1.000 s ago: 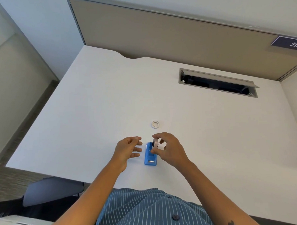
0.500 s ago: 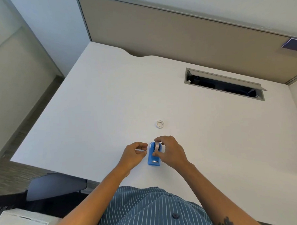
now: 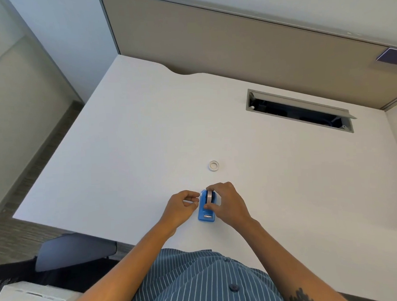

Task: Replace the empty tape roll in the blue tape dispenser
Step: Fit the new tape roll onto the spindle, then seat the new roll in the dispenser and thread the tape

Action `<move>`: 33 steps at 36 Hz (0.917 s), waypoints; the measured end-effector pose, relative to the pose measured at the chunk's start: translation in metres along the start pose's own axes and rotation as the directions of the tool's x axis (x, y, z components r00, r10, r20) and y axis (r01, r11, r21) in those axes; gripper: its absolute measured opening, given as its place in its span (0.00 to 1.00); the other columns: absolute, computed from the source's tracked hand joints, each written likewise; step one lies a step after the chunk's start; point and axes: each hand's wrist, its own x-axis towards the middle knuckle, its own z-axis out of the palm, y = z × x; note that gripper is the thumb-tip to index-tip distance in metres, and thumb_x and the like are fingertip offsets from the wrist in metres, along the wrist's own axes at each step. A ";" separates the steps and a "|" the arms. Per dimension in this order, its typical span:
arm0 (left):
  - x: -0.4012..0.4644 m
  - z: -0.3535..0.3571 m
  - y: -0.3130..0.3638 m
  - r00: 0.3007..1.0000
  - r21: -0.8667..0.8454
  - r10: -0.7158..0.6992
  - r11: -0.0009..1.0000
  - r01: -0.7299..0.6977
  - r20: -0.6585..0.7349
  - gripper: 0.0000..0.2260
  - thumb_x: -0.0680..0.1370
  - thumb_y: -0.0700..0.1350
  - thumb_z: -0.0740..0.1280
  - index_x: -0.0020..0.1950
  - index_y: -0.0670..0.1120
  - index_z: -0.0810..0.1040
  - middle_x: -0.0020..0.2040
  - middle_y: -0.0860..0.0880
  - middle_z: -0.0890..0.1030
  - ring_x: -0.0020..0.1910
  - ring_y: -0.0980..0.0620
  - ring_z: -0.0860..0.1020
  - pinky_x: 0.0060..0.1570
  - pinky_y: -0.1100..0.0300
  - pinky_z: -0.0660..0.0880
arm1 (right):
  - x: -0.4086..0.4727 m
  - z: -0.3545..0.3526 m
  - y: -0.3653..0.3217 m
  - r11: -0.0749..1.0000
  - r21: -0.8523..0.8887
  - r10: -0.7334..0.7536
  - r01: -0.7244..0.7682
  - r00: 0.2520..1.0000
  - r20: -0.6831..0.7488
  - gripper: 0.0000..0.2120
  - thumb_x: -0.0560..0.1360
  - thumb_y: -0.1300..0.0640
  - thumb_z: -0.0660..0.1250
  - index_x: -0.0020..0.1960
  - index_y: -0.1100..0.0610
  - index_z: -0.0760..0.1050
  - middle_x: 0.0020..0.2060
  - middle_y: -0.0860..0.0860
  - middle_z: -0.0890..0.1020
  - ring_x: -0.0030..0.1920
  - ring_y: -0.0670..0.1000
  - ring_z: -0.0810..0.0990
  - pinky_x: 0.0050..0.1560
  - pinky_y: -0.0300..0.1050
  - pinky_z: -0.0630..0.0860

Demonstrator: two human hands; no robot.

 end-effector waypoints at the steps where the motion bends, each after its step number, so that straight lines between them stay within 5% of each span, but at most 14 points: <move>1: 0.000 0.000 0.000 1.000 0.002 0.002 1.000 -0.002 0.001 0.12 0.81 0.43 0.71 0.65 0.49 0.81 0.58 0.51 0.85 0.54 0.51 0.83 0.60 0.53 0.82 | 0.000 0.000 0.000 1.000 -0.004 -0.006 0.006 1.000 -0.002 0.24 0.73 0.48 0.79 0.66 0.49 0.77 0.61 0.46 0.81 0.62 0.49 0.74 0.57 0.41 0.72; 33: 0.007 0.005 0.002 1.000 -0.004 0.027 1.000 -0.027 -0.005 0.11 0.82 0.44 0.70 0.64 0.50 0.82 0.56 0.52 0.84 0.53 0.53 0.82 0.55 0.59 0.81 | 0.002 0.000 0.006 0.999 0.031 -0.033 0.032 0.999 0.039 0.32 0.75 0.49 0.77 0.76 0.55 0.73 0.69 0.49 0.76 0.69 0.52 0.70 0.67 0.43 0.69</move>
